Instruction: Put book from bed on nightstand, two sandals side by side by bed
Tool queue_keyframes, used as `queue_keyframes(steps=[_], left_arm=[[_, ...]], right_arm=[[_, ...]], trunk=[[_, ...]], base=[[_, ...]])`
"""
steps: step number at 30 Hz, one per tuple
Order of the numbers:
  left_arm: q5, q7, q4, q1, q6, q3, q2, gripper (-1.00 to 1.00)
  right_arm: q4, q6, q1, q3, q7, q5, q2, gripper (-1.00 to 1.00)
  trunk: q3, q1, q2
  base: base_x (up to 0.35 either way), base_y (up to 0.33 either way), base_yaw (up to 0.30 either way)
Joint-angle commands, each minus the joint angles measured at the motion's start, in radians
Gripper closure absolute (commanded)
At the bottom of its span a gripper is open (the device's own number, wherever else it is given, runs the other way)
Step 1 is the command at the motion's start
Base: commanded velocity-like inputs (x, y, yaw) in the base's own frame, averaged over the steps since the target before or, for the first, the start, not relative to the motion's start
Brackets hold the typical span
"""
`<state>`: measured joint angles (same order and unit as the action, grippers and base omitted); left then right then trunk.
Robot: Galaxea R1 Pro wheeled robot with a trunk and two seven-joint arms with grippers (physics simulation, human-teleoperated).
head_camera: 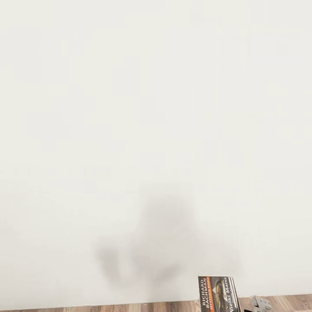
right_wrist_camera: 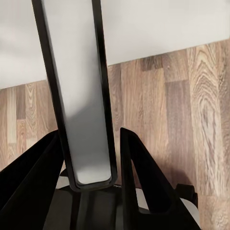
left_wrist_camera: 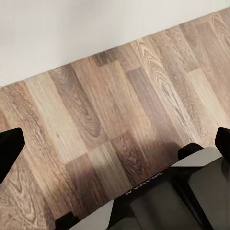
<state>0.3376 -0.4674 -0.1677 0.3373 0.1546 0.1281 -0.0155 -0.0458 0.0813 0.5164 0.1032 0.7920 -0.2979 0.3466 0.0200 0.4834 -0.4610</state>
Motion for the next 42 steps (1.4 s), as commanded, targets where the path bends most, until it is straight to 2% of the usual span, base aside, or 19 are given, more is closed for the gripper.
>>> queue_keyframes(steps=[1, 8, 24, 42], left_arm=[[0.011, -0.004, 0.001, 0.001, 0.005, 0.008, 0.000, -1.00], [0.011, -0.004, 0.001, 0.001, 0.005, 0.008, 0.000, -1.00], [0.011, -0.004, 0.001, 0.001, 0.005, 0.008, 0.000, -1.00], [0.011, -0.004, 0.001, 0.000, 0.005, 0.008, 0.000, -1.00]], right_arm=[[-0.002, 0.007, 0.002, 0.003, 0.005, -0.012, 0.000, 1.00], [-0.002, 0.008, 0.002, 0.003, 0.007, -0.012, 0.000, 1.00], [-0.002, 0.010, 0.002, 0.004, 0.015, -0.012, 0.000, 1.00], [-0.002, 0.009, 0.002, 0.003, 0.013, -0.012, 0.000, 1.00]], trunk=[[0.002, 0.001, -0.002], [0.002, 0.001, -0.002], [0.002, 0.001, -0.002], [0.002, 0.001, -0.002]], base=[[0.326, 0.000, 0.000], [0.204, 0.000, 0.000], [0.007, 0.000, -0.004], [0.000, 0.000, -0.260]])
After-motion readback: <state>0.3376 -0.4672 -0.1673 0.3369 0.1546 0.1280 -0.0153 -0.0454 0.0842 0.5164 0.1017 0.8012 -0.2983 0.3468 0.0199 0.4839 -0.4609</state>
